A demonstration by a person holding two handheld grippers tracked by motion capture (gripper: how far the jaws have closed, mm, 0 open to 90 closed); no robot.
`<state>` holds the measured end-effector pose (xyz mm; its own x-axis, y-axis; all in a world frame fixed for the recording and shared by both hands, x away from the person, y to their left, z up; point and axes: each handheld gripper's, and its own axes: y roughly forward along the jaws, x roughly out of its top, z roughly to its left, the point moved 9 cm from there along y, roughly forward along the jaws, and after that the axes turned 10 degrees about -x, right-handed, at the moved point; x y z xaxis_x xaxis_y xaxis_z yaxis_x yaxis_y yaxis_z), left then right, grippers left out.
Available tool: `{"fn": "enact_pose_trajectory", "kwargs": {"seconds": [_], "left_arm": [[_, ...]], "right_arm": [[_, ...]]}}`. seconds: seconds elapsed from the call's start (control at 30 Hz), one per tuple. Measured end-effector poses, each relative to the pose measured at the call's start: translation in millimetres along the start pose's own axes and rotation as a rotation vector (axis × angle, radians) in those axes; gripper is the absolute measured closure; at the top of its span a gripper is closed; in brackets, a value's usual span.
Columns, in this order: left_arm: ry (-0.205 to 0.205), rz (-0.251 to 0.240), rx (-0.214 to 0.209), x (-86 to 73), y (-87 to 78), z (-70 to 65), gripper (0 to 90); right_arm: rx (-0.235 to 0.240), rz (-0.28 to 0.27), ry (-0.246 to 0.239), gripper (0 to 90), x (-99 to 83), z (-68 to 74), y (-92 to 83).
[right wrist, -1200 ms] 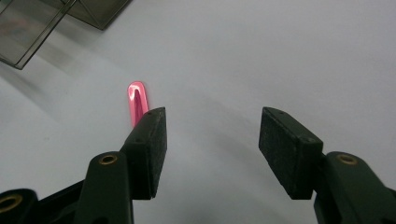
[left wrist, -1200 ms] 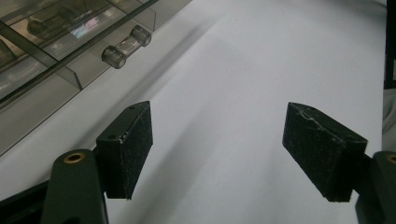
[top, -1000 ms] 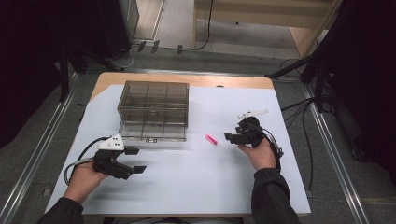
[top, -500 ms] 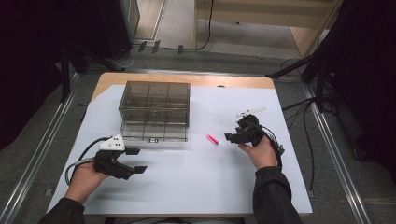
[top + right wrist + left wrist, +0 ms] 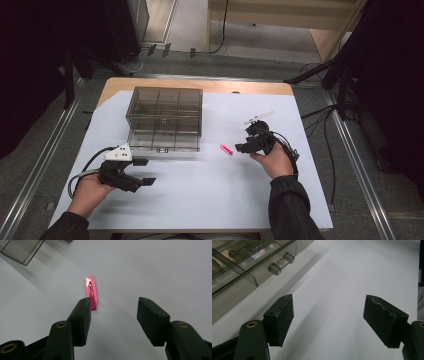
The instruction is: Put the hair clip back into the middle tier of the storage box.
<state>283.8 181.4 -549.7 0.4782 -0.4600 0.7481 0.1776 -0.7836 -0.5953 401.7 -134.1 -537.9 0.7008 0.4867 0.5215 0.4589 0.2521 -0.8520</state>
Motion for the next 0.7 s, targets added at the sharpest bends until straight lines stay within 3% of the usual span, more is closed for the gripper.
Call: {"fn": "enact_pose_trajectory", "kwargs": {"seconds": [0.7], "left_arm": [[0.001,-0.003,0.006,-0.1,-1.2,1.3,25.3]], "right_arm": [[0.025,0.114,-0.075,48.0,4.6,12.1,6.7]]}}
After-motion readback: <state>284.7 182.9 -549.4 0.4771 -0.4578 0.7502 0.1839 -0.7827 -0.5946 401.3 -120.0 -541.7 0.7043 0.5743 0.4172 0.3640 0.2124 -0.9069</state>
